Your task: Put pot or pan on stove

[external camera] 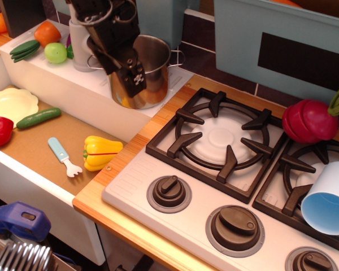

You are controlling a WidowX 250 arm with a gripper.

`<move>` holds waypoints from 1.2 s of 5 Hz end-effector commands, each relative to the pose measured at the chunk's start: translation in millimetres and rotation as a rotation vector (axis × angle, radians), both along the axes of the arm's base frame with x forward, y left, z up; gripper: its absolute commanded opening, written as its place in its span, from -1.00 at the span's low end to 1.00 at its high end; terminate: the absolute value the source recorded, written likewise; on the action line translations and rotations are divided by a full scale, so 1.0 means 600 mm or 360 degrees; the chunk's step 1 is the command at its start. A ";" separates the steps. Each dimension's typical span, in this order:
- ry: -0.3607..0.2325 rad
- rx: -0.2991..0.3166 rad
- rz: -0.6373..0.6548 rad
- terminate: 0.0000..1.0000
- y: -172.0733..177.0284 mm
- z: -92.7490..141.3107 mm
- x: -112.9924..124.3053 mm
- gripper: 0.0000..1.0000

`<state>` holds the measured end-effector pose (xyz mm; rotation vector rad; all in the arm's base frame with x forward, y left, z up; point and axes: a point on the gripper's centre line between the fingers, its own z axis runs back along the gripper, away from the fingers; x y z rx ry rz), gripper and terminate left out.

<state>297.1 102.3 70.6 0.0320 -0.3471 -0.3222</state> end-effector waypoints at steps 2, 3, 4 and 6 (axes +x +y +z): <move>-0.0049 0.0026 -0.0041 -1.00 -0.014 0.021 0.065 1.00; -0.0070 -0.0053 -0.0032 -1.00 -0.020 0.007 0.081 1.00; -0.0060 -0.0129 -0.0010 -1.00 -0.021 -0.005 0.090 1.00; -0.0044 -0.0187 0.0082 -1.00 -0.023 -0.025 0.086 -1.00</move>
